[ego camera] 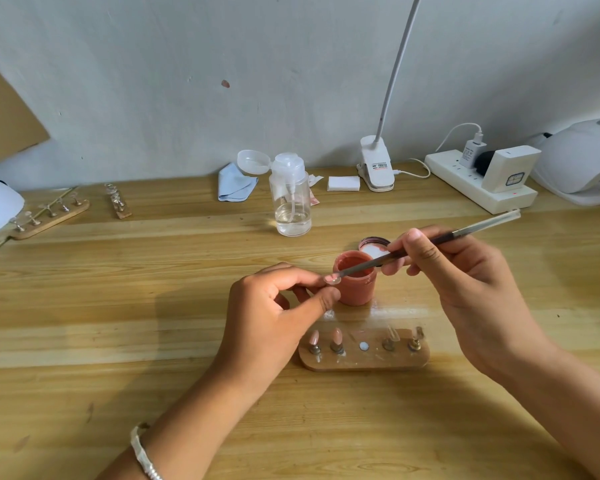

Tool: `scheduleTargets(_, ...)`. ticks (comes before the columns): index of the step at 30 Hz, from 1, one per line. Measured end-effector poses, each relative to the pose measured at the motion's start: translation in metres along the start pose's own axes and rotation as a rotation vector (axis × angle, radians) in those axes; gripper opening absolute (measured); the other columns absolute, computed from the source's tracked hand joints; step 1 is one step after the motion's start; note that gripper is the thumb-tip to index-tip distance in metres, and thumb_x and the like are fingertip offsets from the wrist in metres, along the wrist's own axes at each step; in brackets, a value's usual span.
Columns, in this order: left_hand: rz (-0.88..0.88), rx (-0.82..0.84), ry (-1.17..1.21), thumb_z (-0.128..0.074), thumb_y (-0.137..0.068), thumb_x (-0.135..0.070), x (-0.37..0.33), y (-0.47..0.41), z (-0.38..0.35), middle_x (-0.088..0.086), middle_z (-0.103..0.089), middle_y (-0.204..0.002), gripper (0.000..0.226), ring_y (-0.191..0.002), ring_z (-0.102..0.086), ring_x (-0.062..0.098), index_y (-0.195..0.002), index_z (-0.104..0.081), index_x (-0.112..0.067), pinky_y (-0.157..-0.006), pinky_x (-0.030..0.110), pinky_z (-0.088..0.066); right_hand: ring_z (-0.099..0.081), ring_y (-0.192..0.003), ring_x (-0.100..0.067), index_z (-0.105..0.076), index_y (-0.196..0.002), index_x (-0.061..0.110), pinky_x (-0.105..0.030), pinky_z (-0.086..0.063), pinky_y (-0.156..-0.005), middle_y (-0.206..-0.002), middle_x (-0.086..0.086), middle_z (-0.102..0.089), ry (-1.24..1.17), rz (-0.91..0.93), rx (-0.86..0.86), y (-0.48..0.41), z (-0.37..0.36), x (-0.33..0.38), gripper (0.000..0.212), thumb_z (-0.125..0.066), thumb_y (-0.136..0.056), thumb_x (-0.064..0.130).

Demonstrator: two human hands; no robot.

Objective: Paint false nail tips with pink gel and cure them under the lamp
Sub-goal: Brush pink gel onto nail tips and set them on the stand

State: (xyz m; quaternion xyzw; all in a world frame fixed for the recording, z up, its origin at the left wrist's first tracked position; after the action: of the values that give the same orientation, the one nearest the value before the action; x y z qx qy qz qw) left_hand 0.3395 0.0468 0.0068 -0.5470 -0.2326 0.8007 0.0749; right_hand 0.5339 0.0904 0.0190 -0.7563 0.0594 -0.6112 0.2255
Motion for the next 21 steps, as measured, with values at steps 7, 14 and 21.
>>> scheduleTargets(7, -0.002, 0.002, -0.004, -0.083, -0.075, -0.021, 0.0, 0.001, 0.002, -0.011, -0.075, -0.082, 0.013, -0.077, -0.071, 0.015, -0.087, -0.079, -0.024, -0.066, 0.022, -0.053, -0.068, -0.072, -0.005, -0.068, -0.087, 0.003, -0.01, -0.047, -0.072, -0.071, 0.0, -0.073, -0.021, 0.002, -0.063, -0.001, 0.006, 0.001, 0.02, -0.057, -0.092, 0.019)
scheduleTargets(14, 0.016, 0.0, -0.001, -0.084, -0.074, -0.02, 0.001, 0.001, 0.001, -0.01, -0.075, -0.08, 0.013, -0.075, -0.071, 0.016, -0.085, -0.079, -0.023, -0.063, 0.028, -0.055, -0.068, -0.075, -0.004, -0.068, -0.091, 0.003, -0.011, -0.048, -0.074, -0.074, 0.001, -0.074, -0.016, 0.055, 0.002, 0.0, 0.0, 0.008, 0.02, -0.055, -0.095, 0.017)
scheduleTargets(21, 0.026, 0.001, 0.005, -0.084, -0.073, -0.019, 0.001, 0.001, 0.0, -0.009, -0.075, -0.078, 0.013, -0.067, -0.069, 0.012, -0.084, -0.079, -0.023, -0.058, 0.023, -0.052, -0.071, -0.082, -0.002, -0.068, -0.096, 0.002, -0.008, -0.048, -0.078, -0.081, 0.006, -0.077, 0.012, 0.025, 0.091, 0.002, -0.01, 0.0, 0.02, -0.052, -0.098, 0.014)
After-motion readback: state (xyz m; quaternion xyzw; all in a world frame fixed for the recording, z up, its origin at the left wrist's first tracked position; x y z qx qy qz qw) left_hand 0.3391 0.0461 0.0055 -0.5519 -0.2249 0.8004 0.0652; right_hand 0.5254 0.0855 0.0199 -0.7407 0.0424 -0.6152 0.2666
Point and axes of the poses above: each hand's wrist, its own y-axis away from the middle knuckle, its own z-axis out of the back of the hand, x = y × z, the point moved 10 cm from there along -y, towards the middle knuckle
